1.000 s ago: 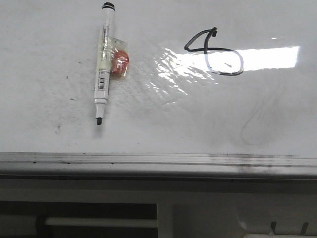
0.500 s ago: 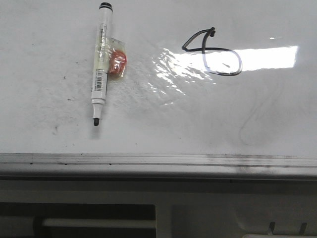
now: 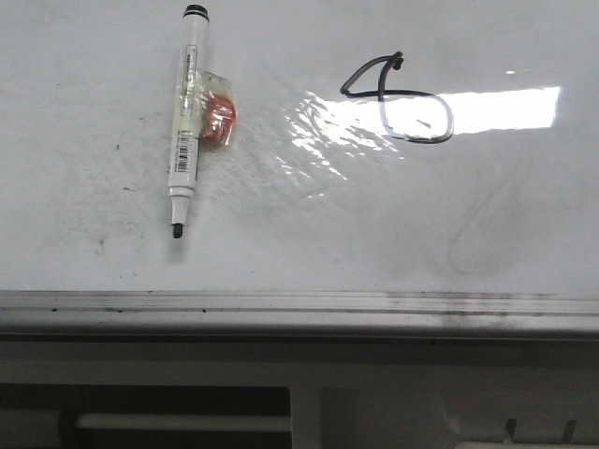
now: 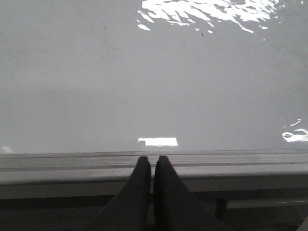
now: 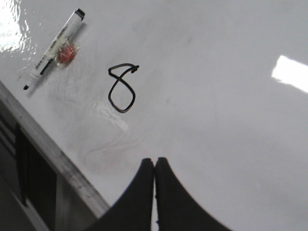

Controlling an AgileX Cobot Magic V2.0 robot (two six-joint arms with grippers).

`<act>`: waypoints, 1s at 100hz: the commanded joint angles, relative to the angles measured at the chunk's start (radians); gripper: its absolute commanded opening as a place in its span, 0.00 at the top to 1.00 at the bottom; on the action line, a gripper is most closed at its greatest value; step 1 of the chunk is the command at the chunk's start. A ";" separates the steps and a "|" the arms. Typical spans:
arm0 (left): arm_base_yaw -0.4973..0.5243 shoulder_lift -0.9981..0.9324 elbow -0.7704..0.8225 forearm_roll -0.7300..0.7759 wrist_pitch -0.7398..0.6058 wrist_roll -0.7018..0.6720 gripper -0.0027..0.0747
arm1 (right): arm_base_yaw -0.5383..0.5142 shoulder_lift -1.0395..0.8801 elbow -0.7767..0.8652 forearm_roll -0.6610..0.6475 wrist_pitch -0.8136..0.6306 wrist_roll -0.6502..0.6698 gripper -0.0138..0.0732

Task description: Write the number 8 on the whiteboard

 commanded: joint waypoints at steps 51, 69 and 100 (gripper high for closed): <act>0.003 -0.028 0.040 -0.009 -0.036 -0.010 0.99 | -0.864 0.048 0.460 0.475 -0.734 -0.227 0.89; 0.003 -0.028 0.040 -0.009 -0.036 -0.010 0.99 | -0.907 -0.079 0.462 0.475 -0.513 -0.227 0.89; 0.003 -0.028 0.040 -0.011 -0.036 -0.010 0.99 | -0.908 -0.158 0.462 0.473 -0.447 -0.227 0.89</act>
